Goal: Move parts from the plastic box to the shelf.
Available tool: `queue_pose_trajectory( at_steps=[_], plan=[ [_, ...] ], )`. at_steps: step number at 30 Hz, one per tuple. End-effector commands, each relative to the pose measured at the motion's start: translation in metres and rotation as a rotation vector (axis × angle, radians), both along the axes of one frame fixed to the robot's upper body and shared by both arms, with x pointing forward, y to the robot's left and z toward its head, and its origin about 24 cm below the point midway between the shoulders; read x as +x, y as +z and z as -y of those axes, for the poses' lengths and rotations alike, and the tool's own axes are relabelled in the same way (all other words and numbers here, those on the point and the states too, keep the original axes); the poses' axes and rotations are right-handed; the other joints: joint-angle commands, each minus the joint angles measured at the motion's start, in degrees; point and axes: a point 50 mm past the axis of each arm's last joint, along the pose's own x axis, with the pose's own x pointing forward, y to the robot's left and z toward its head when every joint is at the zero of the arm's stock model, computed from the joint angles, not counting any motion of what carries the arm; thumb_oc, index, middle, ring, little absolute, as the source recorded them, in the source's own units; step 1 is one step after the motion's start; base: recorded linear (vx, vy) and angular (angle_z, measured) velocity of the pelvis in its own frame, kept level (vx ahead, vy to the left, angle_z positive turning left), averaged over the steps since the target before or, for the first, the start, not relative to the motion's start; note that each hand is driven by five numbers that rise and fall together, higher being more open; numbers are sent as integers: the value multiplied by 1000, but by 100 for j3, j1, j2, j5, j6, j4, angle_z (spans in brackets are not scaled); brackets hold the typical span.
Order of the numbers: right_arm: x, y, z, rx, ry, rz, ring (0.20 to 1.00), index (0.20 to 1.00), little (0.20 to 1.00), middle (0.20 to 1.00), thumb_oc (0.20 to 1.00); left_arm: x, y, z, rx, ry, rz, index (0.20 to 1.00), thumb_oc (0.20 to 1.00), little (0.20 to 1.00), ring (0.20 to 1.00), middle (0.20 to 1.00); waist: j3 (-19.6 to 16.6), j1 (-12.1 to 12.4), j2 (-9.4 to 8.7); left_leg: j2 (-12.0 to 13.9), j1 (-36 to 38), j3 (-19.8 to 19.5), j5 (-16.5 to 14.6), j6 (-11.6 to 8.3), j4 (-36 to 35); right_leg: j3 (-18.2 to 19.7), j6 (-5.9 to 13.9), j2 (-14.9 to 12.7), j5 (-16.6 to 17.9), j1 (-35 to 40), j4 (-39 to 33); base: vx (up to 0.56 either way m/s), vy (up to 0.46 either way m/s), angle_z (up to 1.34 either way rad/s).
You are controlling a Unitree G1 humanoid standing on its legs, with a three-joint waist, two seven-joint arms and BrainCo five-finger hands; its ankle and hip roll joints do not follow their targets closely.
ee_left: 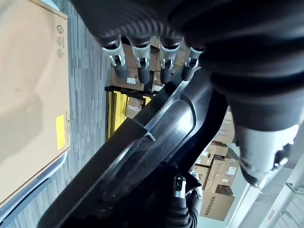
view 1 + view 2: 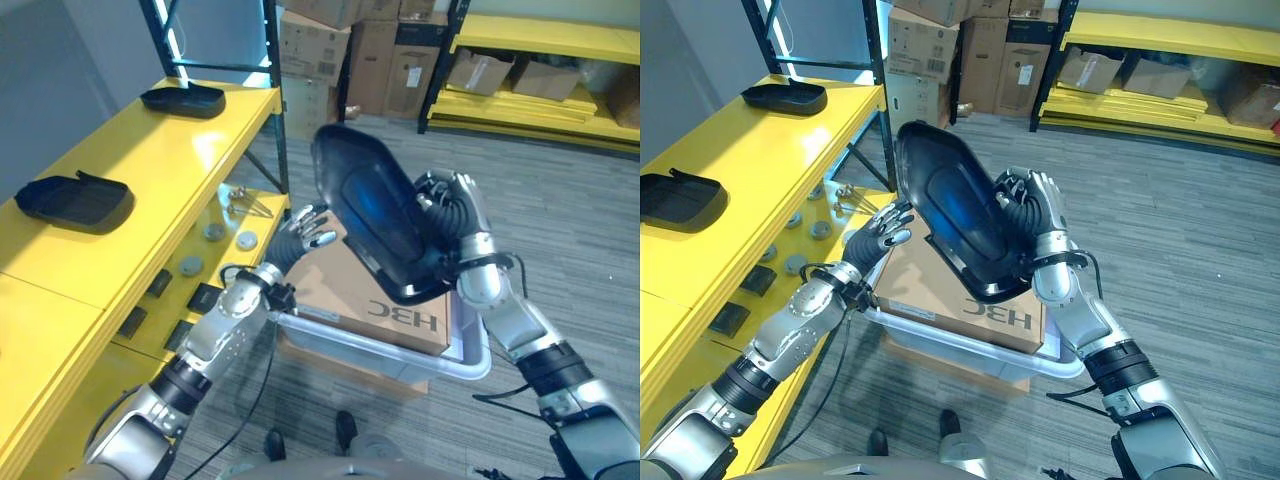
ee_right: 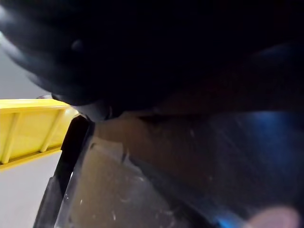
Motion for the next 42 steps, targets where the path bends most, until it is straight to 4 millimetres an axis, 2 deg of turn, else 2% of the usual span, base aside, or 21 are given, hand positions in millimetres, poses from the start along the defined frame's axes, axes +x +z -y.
queue_pose_trajectory(
  at_steps=[1, 8, 13, 21, 27, 30, 31, 35, 42],
  plan=[
    [10, 49, -26, 58, 130, 180, 200, 200, 200, 200, 200, 6, 24, 19, 7, -58, 89, 1000, 1000, 1000, 1000, 1000, -257, 163, -83, -51, 337, 216, -853, 100, 111, -48, 195, -26, -422, 193, -13, 0, 0, 0],
    [7, 47, -44, 178, 257, 148, 200, 200, 200, 200, 200, 7, 30, 21, -66, -63, 61, 1000, 1000, 1000, 1000, 1000, -246, 181, -54, -54, 334, 206, -826, 96, 96, -64, 188, -30, -431, 195, -13, 0, 0, 0],
    [2, 48, -57, 195, 350, 155, 200, 200, 200, 200, 200, 7, 32, 21, -95, -65, 45, 1000, 1000, 1000, 1000, 1000, -242, 197, -40, -51, 334, 192, -811, 85, 87, -69, 186, -30, -438, 199, -13, 0, 0, 0],
    [-8, 58, -70, 175, 463, 208, 200, 200, 200, 200, 200, 8, 34, 26, -74, -208, 43, 1000, 1000, 1000, 1000, 1000, -270, 156, -11, -41, 345, 221, -792, 77, 63, -59, 210, -38, -434, 195, -13, 0, 0, 0],
    [-10, 72, -73, 126, 467, 303, 200, 200, 200, 200, 200, 12, 60, 23, -8, -313, 172, 1000, 1000, 1000, 1000, 1000, -318, 139, 45, -56, 359, 223, -778, 67, 41, -62, 231, -50, -427, 205, -13, 0, 0, 0],
    [-12, 83, -72, 100, 458, 366, 200, 200, 200, 200, 200, 13, 81, 27, -31, -375, 206, 1000, 1000, 1000, 1000, 1000, -344, 90, 76, -60, 362, 242, -766, 56, 34, -57, 241, -57, -412, 201, -13, 13, 7, 0],
    [-13, 92, -72, 78, 454, 407, 200, 200, 200, 200, 200, 14, 93, 31, -58, -395, 217, 1000, 1000, 1000, 1000, 1000, -372, 40, 88, -68, 371, 268, -770, 56, 21, -30, 253, -53, -407, 190, -13, 30, 16, -1],
    [-18, 102, -71, 24, 460, 454, 200, 200, 200, 200, 200, 13, 104, 36, -106, -410, 209, 1000, 1000, 1000, 1000, 1000, -421, -45, 101, -73, 381, 324, -786, 56, 11, 40, 263, -35, -401, 168, -13, 34, 11, -6],
    [-22, 107, -73, -9, 491, 458, 200, 200, 200, 200, 200, 15, 102, 38, -70, -374, 212, 1000, 1000, 1000, 1000, 1000, -437, -103, 110, -73, 388, 376, -801, 67, 5, 111, 250, -10, -408, 145, -13, 11, 7, -6]
  ],
)
